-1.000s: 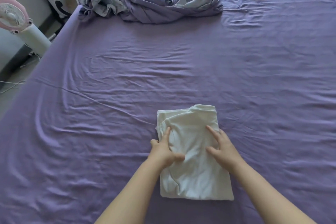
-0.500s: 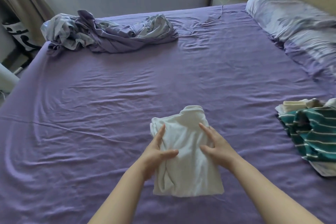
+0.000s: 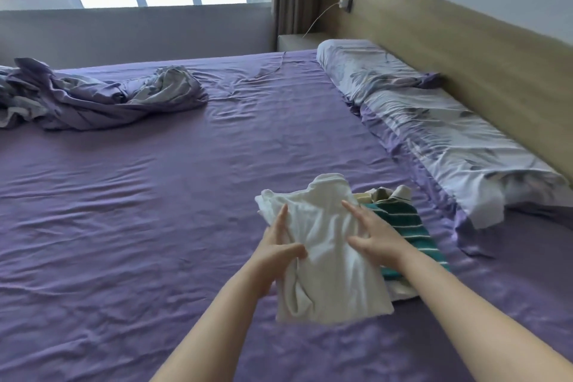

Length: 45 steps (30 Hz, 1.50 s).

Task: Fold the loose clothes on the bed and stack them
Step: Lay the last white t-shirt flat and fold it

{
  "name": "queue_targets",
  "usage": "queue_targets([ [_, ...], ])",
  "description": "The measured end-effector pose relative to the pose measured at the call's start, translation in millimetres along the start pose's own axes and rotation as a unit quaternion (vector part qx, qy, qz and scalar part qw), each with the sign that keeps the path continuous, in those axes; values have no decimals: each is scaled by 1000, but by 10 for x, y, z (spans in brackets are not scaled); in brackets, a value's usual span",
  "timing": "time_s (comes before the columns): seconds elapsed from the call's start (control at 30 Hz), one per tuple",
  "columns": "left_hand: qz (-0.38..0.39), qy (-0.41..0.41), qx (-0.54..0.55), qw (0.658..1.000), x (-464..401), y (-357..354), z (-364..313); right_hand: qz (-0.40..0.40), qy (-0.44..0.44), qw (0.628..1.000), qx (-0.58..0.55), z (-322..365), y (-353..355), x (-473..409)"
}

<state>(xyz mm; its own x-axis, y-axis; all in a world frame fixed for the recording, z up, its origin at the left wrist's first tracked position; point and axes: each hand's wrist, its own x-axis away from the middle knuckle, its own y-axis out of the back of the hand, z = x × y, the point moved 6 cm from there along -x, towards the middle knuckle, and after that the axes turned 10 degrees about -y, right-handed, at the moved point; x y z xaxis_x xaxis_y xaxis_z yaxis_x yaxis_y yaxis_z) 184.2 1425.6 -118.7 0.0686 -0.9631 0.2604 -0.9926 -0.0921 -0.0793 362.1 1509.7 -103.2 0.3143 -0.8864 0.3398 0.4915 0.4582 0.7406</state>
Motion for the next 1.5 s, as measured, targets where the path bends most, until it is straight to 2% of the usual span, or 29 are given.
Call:
queue_targets([
  [0.2,4,-8,-1,1000,-450,-1165,60,6,-14,999,28,-969,764,-212],
  [0.4,7,-12,-79,997,-984,-1804,164,11,-12,999,51,-1619,1211,-535],
  [0.53,-12,-12,-133,991,-1273,-1968,312,16,-14,998,52,-1875,1221,-765],
  [0.73,-50,23,-196,979,-1458,-1878,647,47,-26,998,44,-2111,839,-1031],
  [0.9,-95,41,-343,934,-1441,-1704,901,27,-44,999,12,-2338,582,-1124],
  [1.23,-158,22,-322,933,-1462,-1762,1147,28,-67,991,-114,-2691,237,-1184],
  [1.33,-213,32,-312,925,-1412,-1726,1211,29,-65,987,-145,-2687,231,-1200],
  [1.4,-255,84,-257,928,-1364,-1655,1323,10,-94,977,-191,-2709,251,-1191],
  [1.5,-255,129,-133,949,-1380,-1636,1405,-16,-187,952,-243,-2833,278,-1190],
])
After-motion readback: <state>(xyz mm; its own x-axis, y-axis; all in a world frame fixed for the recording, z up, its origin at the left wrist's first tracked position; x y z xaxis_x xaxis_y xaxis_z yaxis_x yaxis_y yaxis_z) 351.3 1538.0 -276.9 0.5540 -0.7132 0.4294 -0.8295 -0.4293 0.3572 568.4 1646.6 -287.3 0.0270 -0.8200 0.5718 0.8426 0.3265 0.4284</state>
